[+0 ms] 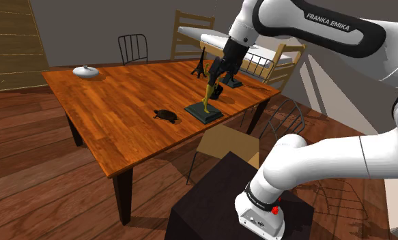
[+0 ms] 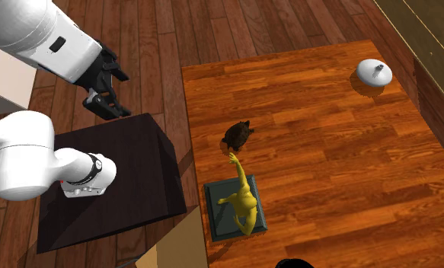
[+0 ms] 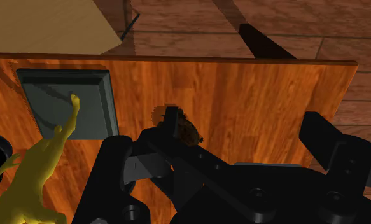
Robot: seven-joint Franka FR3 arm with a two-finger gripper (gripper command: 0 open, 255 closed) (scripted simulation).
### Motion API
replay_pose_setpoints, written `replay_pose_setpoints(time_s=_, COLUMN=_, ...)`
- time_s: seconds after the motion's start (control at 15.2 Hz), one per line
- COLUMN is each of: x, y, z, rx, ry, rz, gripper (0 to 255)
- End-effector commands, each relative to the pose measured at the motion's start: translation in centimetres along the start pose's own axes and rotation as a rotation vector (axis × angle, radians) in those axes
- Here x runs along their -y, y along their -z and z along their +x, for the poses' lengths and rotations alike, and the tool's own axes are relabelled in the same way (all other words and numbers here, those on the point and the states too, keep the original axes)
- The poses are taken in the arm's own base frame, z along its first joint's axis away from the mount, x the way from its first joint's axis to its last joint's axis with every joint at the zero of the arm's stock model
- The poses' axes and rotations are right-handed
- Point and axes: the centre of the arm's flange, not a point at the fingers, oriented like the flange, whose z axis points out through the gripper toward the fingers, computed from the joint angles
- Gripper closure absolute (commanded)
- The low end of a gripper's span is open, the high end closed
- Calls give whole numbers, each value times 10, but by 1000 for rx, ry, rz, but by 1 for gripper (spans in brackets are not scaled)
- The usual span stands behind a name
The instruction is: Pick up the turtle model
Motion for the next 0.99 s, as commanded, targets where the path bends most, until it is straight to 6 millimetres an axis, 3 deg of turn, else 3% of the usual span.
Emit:
replay_pose_setpoints(time_s=0.0, x=0, y=0, z=0, rx=0, ry=0, rz=0, gripper=0)
replay_pose_setpoints(time_s=0.92, x=-5, y=-169, z=58, rx=-117, ry=12, rz=-106, gripper=0)
